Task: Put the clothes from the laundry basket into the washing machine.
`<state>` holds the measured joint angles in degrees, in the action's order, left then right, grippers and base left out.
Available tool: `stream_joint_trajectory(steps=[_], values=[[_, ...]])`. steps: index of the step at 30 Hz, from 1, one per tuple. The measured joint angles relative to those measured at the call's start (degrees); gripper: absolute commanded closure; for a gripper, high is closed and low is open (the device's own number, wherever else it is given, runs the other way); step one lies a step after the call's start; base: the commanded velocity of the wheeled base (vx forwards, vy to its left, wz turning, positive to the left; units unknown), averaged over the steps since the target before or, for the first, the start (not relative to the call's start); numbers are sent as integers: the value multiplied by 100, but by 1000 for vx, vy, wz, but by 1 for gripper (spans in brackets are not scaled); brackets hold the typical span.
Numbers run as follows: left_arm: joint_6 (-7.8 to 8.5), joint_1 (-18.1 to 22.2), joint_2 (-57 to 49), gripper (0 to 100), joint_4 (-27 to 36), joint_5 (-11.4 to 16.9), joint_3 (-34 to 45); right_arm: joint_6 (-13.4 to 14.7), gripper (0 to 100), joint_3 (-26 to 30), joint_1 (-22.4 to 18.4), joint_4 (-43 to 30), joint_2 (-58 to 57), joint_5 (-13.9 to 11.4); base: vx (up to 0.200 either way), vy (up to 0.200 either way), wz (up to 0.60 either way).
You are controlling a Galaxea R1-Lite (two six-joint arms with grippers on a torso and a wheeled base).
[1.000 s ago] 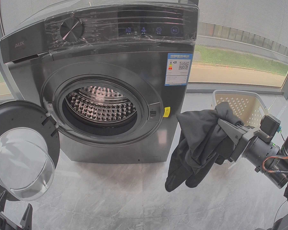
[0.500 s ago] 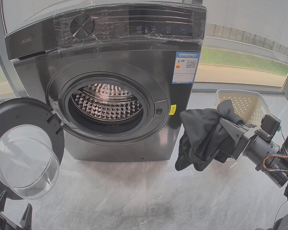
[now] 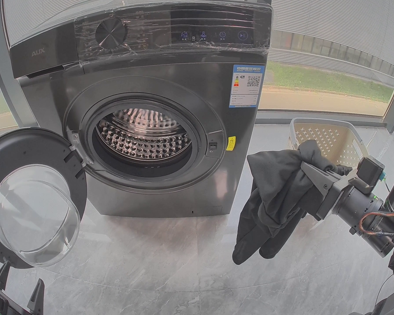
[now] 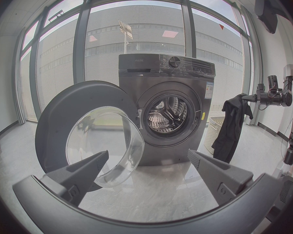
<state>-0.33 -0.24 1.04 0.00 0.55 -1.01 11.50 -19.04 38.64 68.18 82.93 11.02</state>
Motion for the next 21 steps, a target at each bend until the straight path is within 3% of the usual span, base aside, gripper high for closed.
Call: stream_joint_trajectory(steps=[10, 21], values=[[0, 0, 0, 0, 2, -4, 0, 0, 100, 16, 0, 0, 20, -2, 0, 200, 0], [-10, 4, 0, 0, 0, -11, 0, 0, 100, 44, 0, 0, 15, -5, 0, 0, 0]])
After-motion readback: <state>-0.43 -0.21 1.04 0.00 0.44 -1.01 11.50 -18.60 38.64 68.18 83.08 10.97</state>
